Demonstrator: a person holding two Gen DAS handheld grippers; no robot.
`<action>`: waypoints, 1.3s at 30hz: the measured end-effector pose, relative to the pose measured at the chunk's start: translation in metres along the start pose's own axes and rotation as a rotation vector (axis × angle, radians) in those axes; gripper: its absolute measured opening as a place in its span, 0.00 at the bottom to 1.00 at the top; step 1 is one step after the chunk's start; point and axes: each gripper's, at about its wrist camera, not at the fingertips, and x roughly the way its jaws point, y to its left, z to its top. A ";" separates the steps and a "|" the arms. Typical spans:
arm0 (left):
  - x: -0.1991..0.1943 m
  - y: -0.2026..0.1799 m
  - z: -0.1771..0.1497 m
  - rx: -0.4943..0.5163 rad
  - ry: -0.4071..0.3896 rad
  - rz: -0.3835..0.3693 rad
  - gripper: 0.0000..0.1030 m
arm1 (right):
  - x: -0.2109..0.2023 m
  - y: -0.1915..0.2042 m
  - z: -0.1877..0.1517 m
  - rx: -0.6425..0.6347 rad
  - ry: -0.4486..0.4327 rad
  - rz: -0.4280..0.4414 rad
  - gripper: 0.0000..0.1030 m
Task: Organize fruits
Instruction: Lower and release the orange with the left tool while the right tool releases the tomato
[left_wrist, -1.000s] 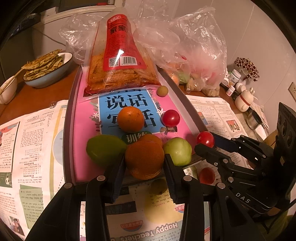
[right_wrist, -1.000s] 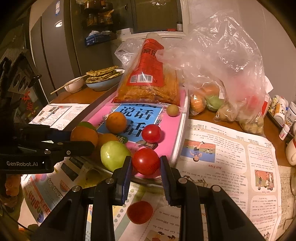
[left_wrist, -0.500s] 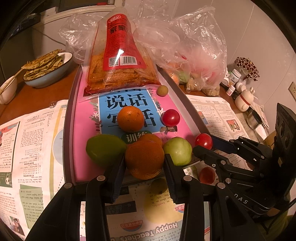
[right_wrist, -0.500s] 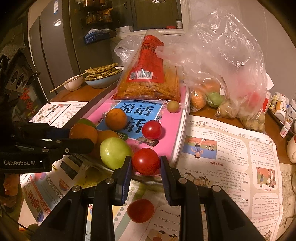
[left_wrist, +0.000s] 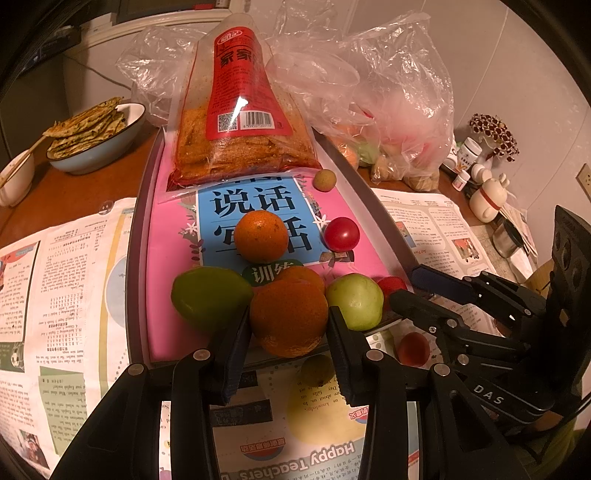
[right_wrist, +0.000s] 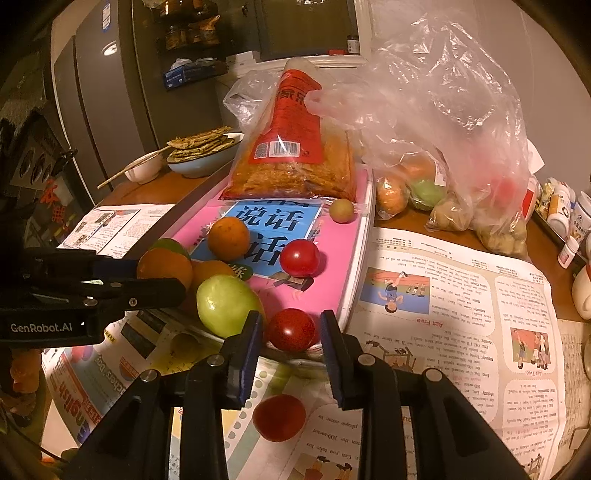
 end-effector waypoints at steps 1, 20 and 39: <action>0.000 0.000 0.000 -0.001 0.000 0.000 0.41 | -0.001 -0.001 0.000 0.005 -0.002 0.005 0.35; -0.002 0.002 -0.001 -0.011 0.003 0.002 0.42 | -0.009 0.000 0.000 0.019 -0.019 0.010 0.43; -0.010 0.007 -0.002 -0.028 -0.012 0.036 0.58 | -0.015 -0.004 -0.002 0.034 -0.028 -0.004 0.51</action>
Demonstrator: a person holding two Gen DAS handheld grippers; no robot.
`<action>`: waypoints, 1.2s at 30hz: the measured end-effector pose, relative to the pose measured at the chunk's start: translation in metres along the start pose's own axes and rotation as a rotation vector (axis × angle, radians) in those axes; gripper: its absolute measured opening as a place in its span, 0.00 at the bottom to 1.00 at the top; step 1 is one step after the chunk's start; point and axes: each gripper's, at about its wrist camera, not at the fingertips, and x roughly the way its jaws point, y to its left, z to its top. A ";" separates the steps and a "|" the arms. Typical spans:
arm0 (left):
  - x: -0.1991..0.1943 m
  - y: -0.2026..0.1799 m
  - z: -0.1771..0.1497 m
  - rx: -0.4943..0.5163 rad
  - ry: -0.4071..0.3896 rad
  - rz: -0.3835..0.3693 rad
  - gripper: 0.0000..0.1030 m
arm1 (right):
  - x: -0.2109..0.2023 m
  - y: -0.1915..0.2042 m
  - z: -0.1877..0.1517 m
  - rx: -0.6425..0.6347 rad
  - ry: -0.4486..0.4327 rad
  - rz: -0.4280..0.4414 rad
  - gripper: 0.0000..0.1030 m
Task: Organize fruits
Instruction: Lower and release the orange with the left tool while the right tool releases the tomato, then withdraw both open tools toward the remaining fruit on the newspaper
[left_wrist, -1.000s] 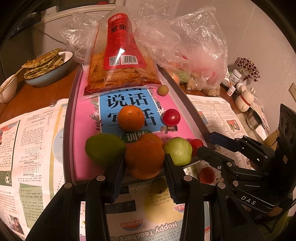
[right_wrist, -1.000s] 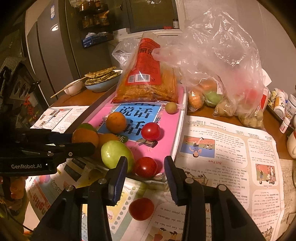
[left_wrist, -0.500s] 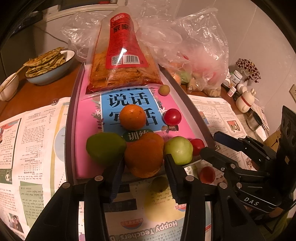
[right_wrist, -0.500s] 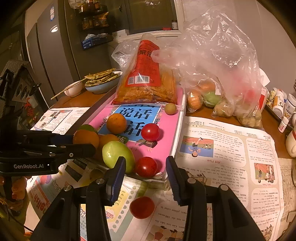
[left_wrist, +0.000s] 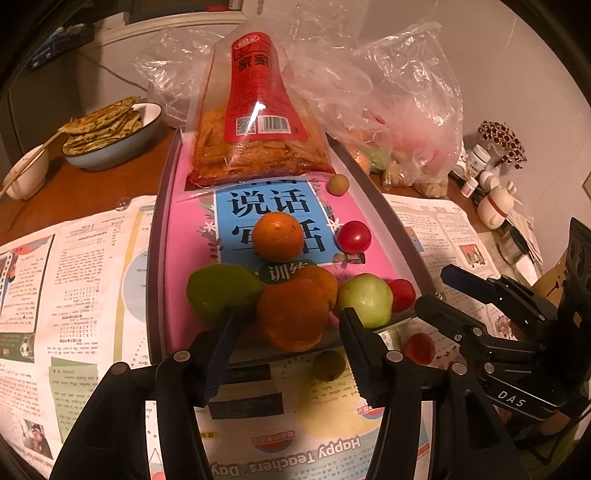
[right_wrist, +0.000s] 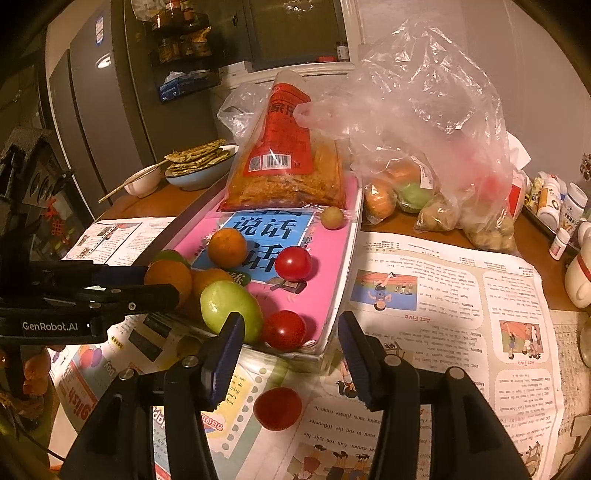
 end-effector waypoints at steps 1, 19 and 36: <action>-0.001 0.000 0.000 -0.001 -0.001 0.002 0.58 | 0.000 0.000 0.000 0.000 -0.001 0.000 0.52; -0.015 0.020 0.000 -0.055 -0.036 0.031 0.66 | -0.009 -0.001 0.000 0.010 -0.016 -0.013 0.57; -0.035 0.015 0.001 -0.048 -0.090 0.022 0.72 | -0.022 -0.007 0.000 0.030 -0.043 -0.029 0.62</action>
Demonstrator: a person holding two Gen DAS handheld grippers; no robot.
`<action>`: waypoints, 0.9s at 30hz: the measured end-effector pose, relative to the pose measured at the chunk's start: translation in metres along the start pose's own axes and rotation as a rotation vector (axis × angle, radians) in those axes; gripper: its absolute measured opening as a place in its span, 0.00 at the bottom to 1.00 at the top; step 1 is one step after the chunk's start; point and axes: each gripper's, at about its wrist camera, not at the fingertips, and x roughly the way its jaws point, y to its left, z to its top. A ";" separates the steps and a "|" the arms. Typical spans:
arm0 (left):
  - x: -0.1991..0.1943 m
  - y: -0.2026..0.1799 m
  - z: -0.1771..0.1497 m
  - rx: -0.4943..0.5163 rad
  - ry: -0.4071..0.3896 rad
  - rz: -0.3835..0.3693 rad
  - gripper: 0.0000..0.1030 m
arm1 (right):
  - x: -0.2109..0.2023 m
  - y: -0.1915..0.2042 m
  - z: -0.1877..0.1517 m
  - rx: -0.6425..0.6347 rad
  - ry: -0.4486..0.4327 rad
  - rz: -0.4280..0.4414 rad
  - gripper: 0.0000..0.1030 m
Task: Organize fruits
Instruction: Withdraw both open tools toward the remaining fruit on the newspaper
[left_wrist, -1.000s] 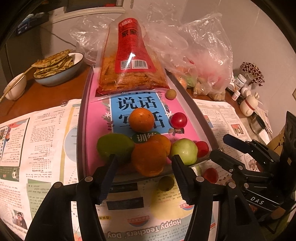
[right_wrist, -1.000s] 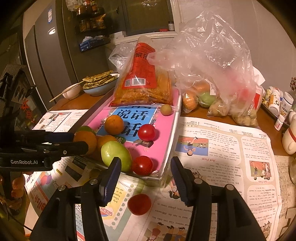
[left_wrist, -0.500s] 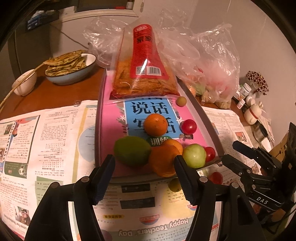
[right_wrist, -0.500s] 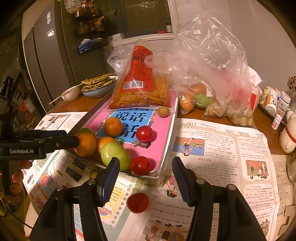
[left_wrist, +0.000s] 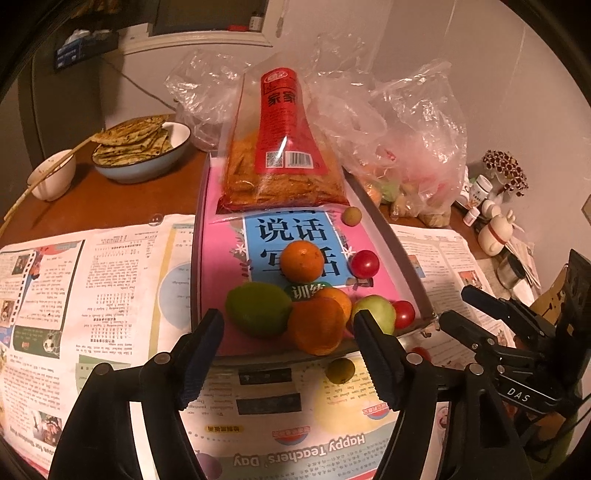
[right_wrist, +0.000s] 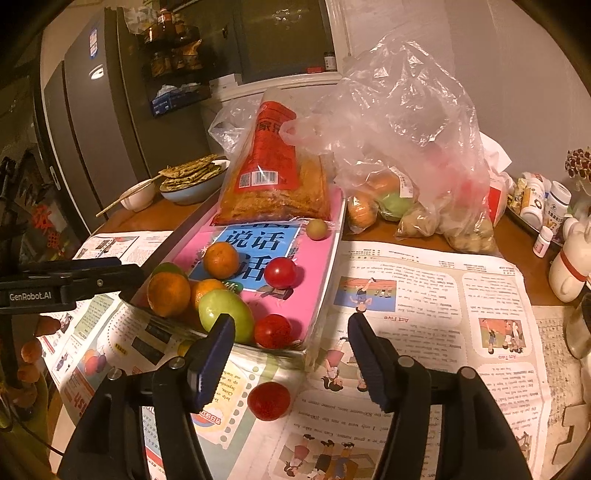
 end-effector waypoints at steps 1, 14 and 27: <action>-0.001 -0.001 0.000 0.001 -0.002 -0.001 0.73 | -0.001 0.000 0.000 0.002 -0.001 -0.001 0.62; -0.007 -0.011 -0.005 0.022 -0.005 -0.032 0.73 | -0.012 0.000 -0.004 0.002 -0.012 -0.004 0.68; -0.008 -0.012 -0.018 0.035 0.026 -0.052 0.73 | -0.012 0.000 -0.018 -0.012 0.022 0.002 0.68</action>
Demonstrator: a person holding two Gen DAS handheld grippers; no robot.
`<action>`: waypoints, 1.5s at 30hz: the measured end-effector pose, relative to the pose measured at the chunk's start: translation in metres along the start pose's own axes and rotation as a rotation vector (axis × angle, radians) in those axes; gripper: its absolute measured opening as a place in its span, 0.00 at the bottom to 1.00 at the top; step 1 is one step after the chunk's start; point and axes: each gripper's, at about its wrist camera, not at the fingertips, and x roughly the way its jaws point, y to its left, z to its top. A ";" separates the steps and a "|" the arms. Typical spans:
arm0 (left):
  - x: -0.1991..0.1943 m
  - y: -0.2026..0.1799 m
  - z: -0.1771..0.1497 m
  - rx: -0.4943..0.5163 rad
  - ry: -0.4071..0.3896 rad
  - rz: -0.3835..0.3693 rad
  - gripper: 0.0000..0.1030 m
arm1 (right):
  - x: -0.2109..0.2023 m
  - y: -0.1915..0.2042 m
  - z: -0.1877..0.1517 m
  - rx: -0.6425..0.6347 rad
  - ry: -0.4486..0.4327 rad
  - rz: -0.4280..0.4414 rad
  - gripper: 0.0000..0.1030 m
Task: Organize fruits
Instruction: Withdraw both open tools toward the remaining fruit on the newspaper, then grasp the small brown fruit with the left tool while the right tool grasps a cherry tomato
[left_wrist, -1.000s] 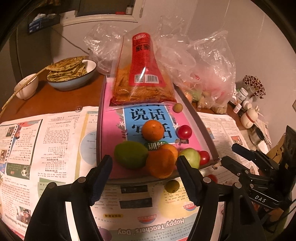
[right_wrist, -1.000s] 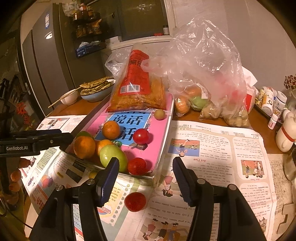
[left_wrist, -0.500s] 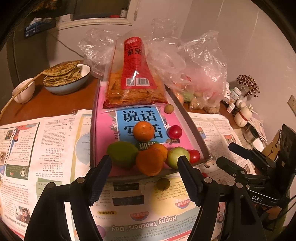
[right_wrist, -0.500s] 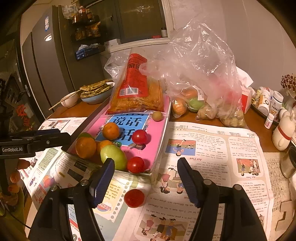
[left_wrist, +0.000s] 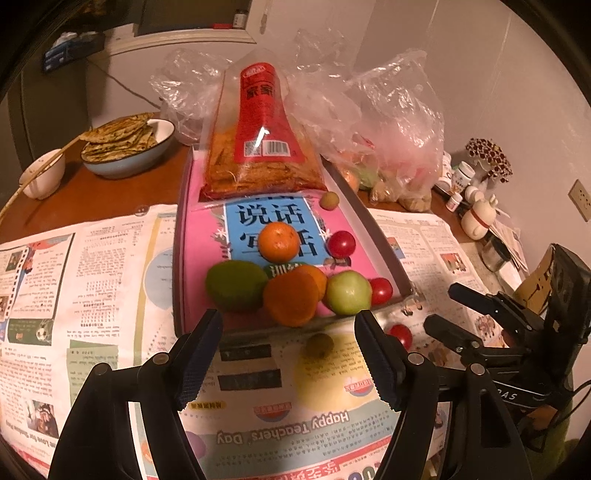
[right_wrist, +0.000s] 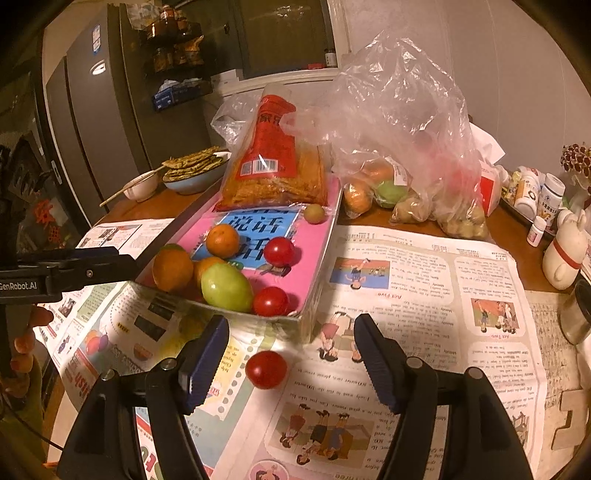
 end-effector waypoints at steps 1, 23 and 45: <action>0.000 -0.001 -0.001 0.001 0.004 -0.003 0.73 | 0.001 0.001 -0.002 -0.004 0.006 0.002 0.68; 0.026 -0.022 -0.027 0.059 0.104 -0.042 0.73 | 0.026 0.016 -0.027 -0.072 0.084 0.017 0.63; 0.064 -0.027 -0.026 0.062 0.152 -0.048 0.42 | 0.031 0.019 -0.031 -0.100 0.084 0.031 0.30</action>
